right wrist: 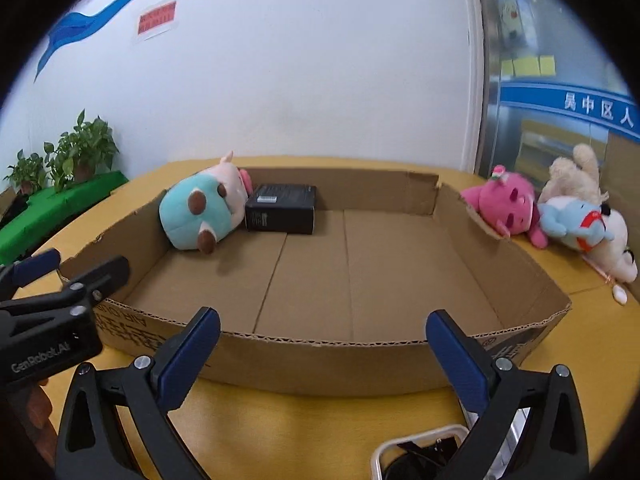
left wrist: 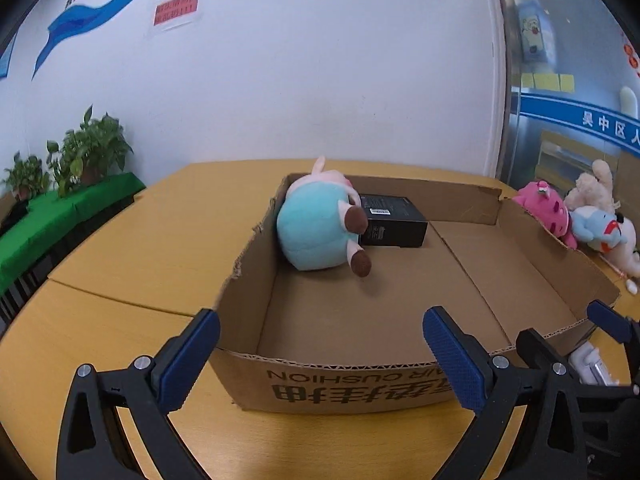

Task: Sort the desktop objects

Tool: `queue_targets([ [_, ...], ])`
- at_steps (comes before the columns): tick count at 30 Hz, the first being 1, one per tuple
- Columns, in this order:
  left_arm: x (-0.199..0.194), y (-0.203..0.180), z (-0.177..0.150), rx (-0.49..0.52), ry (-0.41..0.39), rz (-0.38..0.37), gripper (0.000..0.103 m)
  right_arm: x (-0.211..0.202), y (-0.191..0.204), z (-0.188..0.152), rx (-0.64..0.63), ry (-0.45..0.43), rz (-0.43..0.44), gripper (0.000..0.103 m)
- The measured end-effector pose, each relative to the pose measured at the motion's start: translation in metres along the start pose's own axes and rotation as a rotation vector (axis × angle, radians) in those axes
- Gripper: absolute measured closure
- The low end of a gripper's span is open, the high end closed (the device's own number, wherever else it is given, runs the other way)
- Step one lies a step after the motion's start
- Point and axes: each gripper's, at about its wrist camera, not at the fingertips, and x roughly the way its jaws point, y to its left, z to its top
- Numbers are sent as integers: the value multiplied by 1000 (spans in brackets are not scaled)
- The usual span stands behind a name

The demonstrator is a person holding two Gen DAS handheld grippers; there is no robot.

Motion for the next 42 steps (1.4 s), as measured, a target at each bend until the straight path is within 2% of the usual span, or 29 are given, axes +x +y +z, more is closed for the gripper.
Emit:
queue_targets([
  [2, 4, -2, 0, 40, -11, 23, 0, 0, 0, -5, -6, -50, -1, 0],
  [4, 9, -10, -4, 104, -39, 52, 0, 2, -2, -2, -19, -54, 11, 0],
  [11, 12, -7, -4, 82, -54, 45, 0, 11, -14, 4, -20, -53, 103, 0],
  [14, 14, -8, -3, 89, -44, 50, 0, 17, -17, 5, 17, -29, 32, 0],
  [17, 14, -10, -4, 87, -41, 49, 0, 21, -14, 5, 17, -27, 16, 0],
  [42, 13, -17, -6, 82, -37, 54, 0, 23, -15, 3, 20, -23, 16, 0],
])
